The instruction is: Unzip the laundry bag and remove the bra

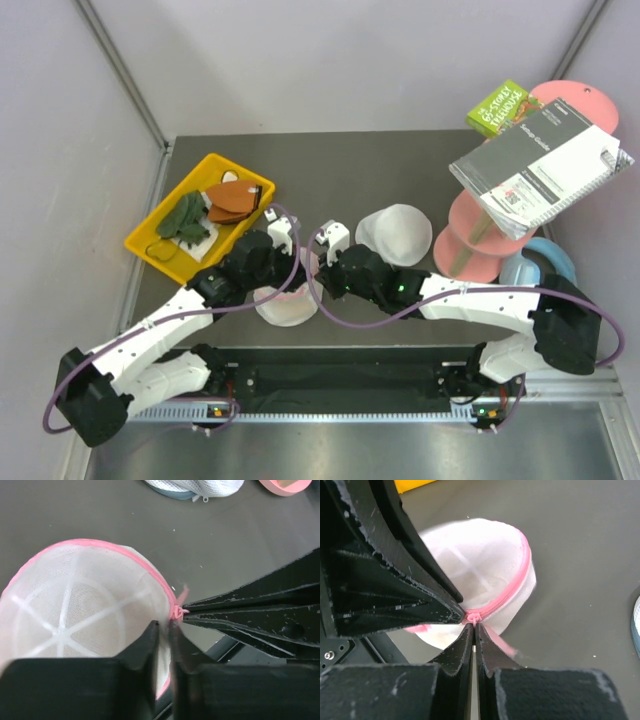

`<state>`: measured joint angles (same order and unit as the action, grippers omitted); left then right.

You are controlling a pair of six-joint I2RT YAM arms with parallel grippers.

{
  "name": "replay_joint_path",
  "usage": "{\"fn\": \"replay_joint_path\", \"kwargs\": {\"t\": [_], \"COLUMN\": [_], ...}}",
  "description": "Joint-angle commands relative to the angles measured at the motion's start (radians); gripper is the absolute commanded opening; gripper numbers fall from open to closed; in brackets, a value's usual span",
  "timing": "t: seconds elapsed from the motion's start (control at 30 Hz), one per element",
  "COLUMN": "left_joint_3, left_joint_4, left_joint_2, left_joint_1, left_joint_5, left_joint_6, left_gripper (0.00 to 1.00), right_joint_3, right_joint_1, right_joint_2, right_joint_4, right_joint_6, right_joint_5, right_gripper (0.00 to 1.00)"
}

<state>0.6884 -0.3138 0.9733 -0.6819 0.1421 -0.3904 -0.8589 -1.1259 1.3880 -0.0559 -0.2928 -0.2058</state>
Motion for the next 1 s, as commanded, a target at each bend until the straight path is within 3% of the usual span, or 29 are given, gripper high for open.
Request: {"fn": "replay_joint_path", "kwargs": {"t": [0.0,0.1,0.8,0.97], "left_joint_3": [0.034,0.033,0.020,0.022], "left_joint_4": [0.009,0.007,0.022,0.012], "left_joint_2": [-0.002,-0.001,-0.035,-0.027], "left_joint_1": [-0.004,-0.005,-0.005,-0.005], "left_joint_5": [0.004,0.013,0.132,0.088], "left_joint_6": [0.024,0.027,0.084,0.085], "left_gripper": [0.07,0.00,0.00,0.00], "right_joint_3": [-0.026,-0.022,0.067,0.061], "right_joint_1": [-0.014,-0.009,0.170,0.184], "right_joint_2": [-0.047,-0.052,-0.049,-0.072], "right_joint_4": [-0.019,-0.016,-0.050,-0.027], "right_joint_6": [-0.011,-0.012,0.020,0.034], "right_joint_5": [-0.015,-0.024,0.036,0.026], "right_gripper": [0.00,0.00,0.00,0.00]}}
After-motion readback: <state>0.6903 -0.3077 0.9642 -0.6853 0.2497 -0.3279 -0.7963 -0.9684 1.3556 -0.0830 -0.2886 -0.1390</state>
